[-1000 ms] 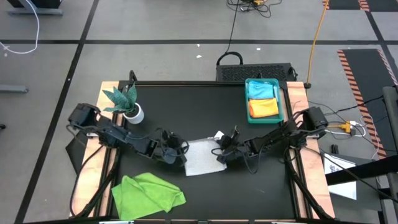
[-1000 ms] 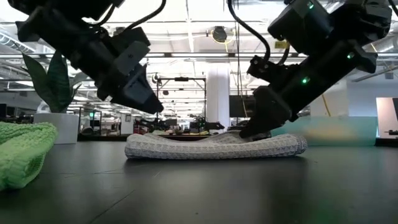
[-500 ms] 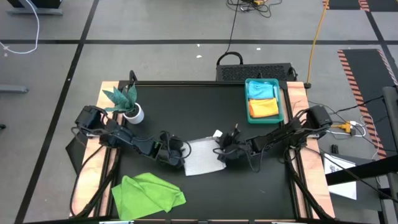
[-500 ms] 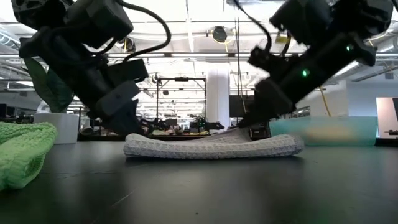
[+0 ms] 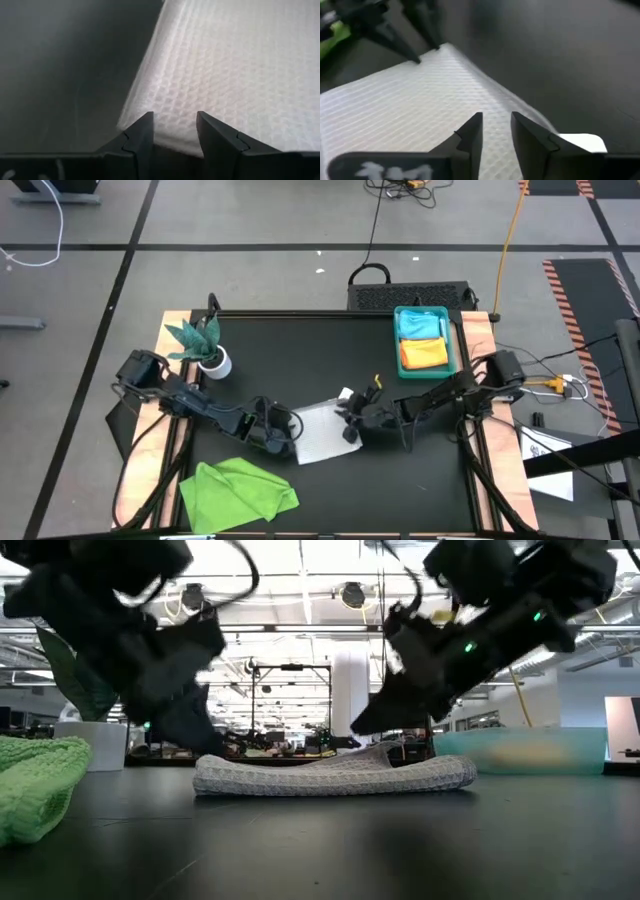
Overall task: Fold microfiber towels
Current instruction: Fold the white microfiber cloth
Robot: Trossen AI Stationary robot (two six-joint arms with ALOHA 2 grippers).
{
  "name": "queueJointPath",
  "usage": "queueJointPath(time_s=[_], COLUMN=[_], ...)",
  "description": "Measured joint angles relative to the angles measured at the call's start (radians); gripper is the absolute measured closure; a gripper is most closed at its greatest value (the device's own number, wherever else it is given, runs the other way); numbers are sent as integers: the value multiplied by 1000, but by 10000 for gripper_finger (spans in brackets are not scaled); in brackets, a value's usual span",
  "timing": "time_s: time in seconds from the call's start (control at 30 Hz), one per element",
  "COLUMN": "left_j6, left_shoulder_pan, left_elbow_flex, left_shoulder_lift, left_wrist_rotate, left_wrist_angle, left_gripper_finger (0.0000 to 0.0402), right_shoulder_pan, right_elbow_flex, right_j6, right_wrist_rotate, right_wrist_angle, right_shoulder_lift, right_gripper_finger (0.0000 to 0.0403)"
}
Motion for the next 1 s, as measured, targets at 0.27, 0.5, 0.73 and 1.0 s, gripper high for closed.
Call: queueJointPath(time_s=[0.27,0.5,0.73,1.0], left_j6=[-5,14,32,29], left_shoulder_pan=[-8,-33,-15,-12], left_elbow_flex=[0,0,1,-1], left_shoulder_lift=[8,-53,-28,-17], left_wrist_rotate=[55,32,31,47], left_wrist_angle=[-47,-49,-49,-134], left_gripper_finger=[250,250,250,250], right_shoulder_pan=[-91,-74,16,128], right_elbow_flex=[0,-1,0,0], right_j6=[114,60,34,48], right_wrist_rotate=[69,133,-72,-240], right_wrist_angle=[28,53,105,85], right_shoulder_lift=[130,72,31,73], right_gripper_finger=[390,396,402,402])
